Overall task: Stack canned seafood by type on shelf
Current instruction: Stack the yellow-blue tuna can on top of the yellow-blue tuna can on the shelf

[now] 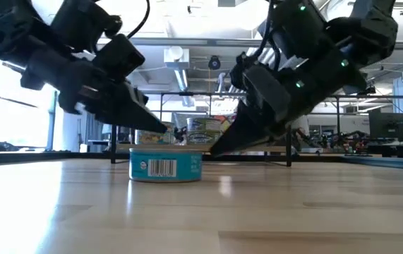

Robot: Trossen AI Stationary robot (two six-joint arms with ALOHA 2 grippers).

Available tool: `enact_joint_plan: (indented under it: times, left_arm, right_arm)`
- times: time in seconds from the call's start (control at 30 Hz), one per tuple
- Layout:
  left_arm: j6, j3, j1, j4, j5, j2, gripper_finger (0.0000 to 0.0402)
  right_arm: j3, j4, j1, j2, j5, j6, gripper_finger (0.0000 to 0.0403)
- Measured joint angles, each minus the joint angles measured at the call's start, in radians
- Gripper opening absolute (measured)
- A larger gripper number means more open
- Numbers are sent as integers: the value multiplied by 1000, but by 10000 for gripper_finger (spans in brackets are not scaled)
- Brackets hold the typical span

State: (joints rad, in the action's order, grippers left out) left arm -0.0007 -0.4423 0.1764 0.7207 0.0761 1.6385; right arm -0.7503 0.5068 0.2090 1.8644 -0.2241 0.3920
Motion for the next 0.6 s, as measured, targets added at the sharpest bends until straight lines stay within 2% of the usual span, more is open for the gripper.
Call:
enact_joint_plan:
  times: [0.1,0.17,0.23,0.33,0.4,0.5,0.6]
  left_arm:
    - [39,-3,-29,-5,79,-19,0]
    - [56,-3,-43,-30,96,-58,0]
    - [63,-4,-45,-60,29,-107,0]
    - [43,-5,-33,-163,-248,-174,0]
    - [0,-3,-15,-240,-359,-189,0]
    - [-42,-3,14,-308,-342,-171,0]
    - [-48,-3,32,-302,-293,-110,0]
  right_arm:
    - [-15,7,26,4,6,-6,0]
    - [-21,18,42,4,46,-16,0]
    - [-20,42,58,4,75,-48,0]
    - [-21,70,73,5,74,-82,0]
    - [-21,63,64,10,29,-65,0]
    - [-21,70,26,31,-56,-19,0]
    - [-20,108,-18,66,-36,17,0]
